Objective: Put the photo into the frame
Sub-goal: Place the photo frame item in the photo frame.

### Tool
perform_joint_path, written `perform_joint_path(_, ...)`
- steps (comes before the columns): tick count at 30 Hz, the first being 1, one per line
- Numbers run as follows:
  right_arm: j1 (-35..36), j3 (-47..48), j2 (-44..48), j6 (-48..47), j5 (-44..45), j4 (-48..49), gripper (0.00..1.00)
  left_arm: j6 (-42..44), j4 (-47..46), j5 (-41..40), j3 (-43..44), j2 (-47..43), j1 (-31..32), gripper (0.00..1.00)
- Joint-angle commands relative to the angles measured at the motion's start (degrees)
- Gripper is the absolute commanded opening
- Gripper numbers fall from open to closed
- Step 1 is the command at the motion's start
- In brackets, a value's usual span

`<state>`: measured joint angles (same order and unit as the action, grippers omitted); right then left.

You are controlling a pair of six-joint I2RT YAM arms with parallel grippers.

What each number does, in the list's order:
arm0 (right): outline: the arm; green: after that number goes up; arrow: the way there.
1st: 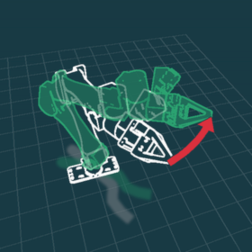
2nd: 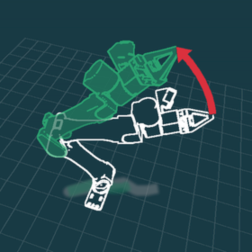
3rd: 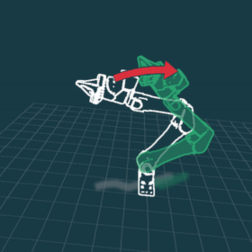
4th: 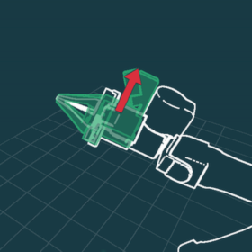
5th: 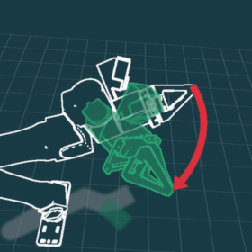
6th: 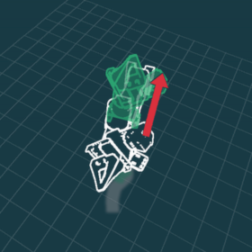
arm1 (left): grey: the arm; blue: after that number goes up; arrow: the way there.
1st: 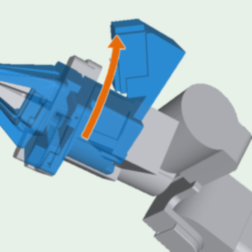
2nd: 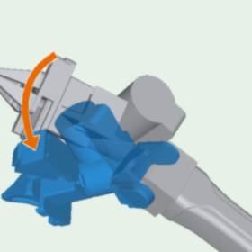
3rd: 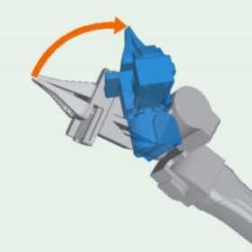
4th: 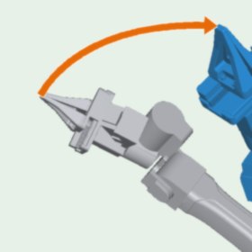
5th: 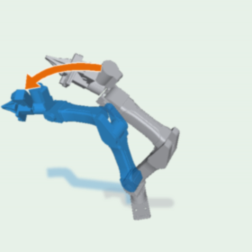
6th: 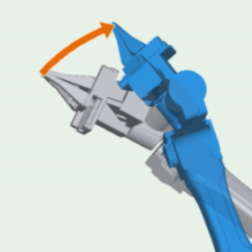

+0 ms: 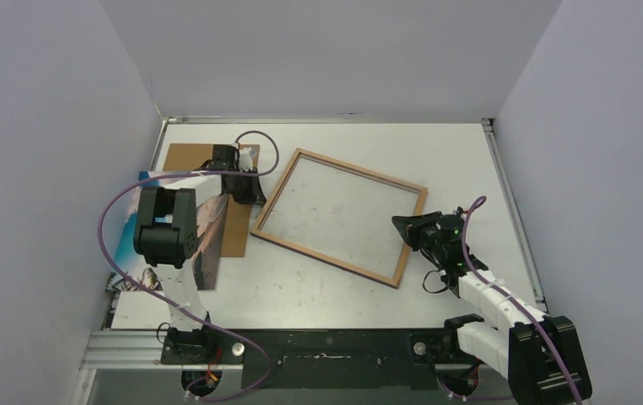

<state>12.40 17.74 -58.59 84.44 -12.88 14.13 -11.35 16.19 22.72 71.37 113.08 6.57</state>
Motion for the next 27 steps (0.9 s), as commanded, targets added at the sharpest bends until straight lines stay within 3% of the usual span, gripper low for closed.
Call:
perform_joint_path(1,-0.20,-0.48,1.29,1.14,-0.76,4.35,0.05,0.20,0.40,0.43,-0.60,-0.23,0.98,0.14)
perform_joint_path(23,-4.46,-1.78,-4.80,0.93,-8.12,12.49,0.05,0.30,0.94,0.63,0.29,0.03,0.98,0.13)
perform_joint_path(27,-4.57,1.89,-4.59,-2.84,-9.35,11.89,0.05,0.37,1.45,0.65,0.77,0.21,0.97,0.13)
